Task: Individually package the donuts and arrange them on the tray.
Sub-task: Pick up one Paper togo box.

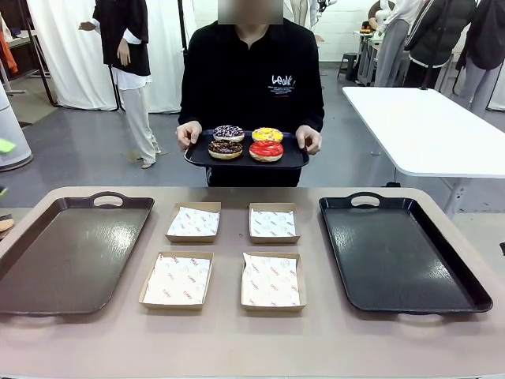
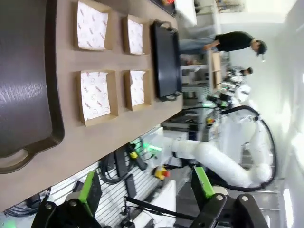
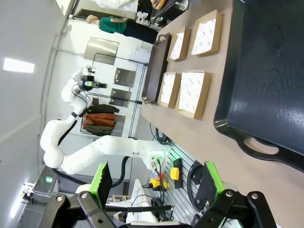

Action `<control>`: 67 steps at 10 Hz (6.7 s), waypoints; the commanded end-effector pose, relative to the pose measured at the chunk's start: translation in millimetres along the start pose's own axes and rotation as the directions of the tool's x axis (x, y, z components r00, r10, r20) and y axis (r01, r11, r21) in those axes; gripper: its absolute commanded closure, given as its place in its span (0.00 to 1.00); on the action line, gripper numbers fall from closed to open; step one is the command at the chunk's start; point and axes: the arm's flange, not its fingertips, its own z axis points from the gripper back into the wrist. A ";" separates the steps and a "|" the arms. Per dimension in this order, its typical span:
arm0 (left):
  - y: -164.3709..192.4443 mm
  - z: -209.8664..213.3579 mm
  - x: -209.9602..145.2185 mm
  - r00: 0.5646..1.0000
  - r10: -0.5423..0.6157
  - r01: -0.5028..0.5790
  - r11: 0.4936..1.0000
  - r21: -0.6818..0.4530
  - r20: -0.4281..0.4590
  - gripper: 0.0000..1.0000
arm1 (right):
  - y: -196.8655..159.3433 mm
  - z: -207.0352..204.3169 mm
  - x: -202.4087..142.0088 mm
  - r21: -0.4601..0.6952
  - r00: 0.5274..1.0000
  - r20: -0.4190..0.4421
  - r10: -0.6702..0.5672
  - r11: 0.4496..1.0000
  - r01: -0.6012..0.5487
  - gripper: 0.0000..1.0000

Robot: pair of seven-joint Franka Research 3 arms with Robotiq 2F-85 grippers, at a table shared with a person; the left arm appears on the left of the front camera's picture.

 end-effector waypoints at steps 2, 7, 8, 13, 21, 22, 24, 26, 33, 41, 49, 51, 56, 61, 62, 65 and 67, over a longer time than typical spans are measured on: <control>-71.0 -66.5 28.5 0.996 -0.016 0.041 0.955 0.294 -0.087 0.00 | -0.6 0.4 -0.7 0.017 1.000 0.010 0.010 1.000 -0.010 0.00; -69.4 -213.0 50.6 0.989 0.018 0.085 0.739 0.668 -0.146 0.00 | -0.6 0.4 -0.7 0.017 1.000 0.010 0.010 1.000 -0.010 0.00; -54.8 -238.9 47.8 0.989 0.013 0.095 0.696 0.712 -0.145 0.00 | -0.6 0.4 -0.7 0.017 1.000 0.010 0.010 1.000 -0.010 0.00; -5.6 -319.8 42.6 0.989 0.016 0.106 0.615 0.781 -0.146 0.00 | -0.6 0.4 -0.7 0.017 1.000 0.010 0.010 1.000 -0.010 0.00; 1.9 -326.3 39.3 0.985 0.023 0.116 0.632 0.766 -0.168 0.00 | -0.6 0.4 -0.7 0.017 1.000 0.010 0.010 1.000 -0.010 0.00; 1.9 -326.3 39.3 0.985 0.023 0.116 0.632 0.766 -0.168 0.00 | -0.6 0.4 -0.7 0.017 1.000 0.010 0.010 1.000 -0.010 0.00; 1.1 -324.7 40.7 0.985 0.022 0.118 0.642 0.758 -0.171 0.00 | -0.6 0.4 -0.7 0.017 1.000 0.010 0.010 1.000 -0.010 0.00; 6.8 -336.1 39.3 0.975 0.020 0.161 0.622 0.766 -0.221 0.00 | -0.6 0.4 -0.7 0.017 1.000 0.010 0.010 1.000 -0.010 0.00; 22.7 -349.7 42.3 0.968 0.025 0.186 0.602 0.777 -0.251 0.47 | -0.6 0.4 -0.7 0.017 1.000 0.010 0.010 1.000 -0.010 0.00; 24.0 -350.6 40.7 0.967 0.022 0.188 0.608 0.772 -0.253 1.00 | -0.6 0.4 -0.7 0.017 1.000 0.010 0.010 1.000 -0.010 0.00; -58.2 -308.8 38.1 0.973 0.068 0.135 0.607 0.783 -0.221 1.00 | -0.6 0.4 -0.7 0.017 1.000 0.010 0.010 1.000 -0.010 0.00; -108.9 -278.1 55.6 0.976 0.053 0.143 0.584 0.799 -0.213 1.00 | -0.6 0.4 -0.7 0.017 1.000 0.010 0.010 1.000 -0.010 0.00; -143.0 -255.0 162.9 0.991 0.039 0.082 0.597 0.798 -0.131 1.00 | -0.6 0.4 -0.7 0.017 1.000 0.010 0.010 1.000 -0.010 0.00; -108.9 -247.0 209.7 0.982 -0.032 0.165 0.633 0.756 -0.187 1.00 | -0.6 0.4 -0.7 0.017 1.000 0.010 0.010 1.000 -0.010 0.00; -112.8 -251.3 208.7 0.988 0.020 0.107 0.616 0.781 -0.151 1.00 | -0.6 0.4 -0.7 0.017 1.000 0.010 0.010 1.000 -0.010 0.00; -112.8 -251.3 208.7 0.988 0.020 0.107 0.616 0.781 -0.151 1.00 | -0.6 0.4 -0.7 0.017 1.000 0.010 0.010 1.000 -0.010 0.00; -112.8 -251.3 208.7 0.988 0.020 0.107 0.616 0.781 -0.151 1.00 | -0.6 0.4 -0.7 0.017 1.000 0.010 0.010 1.000 -0.010 0.00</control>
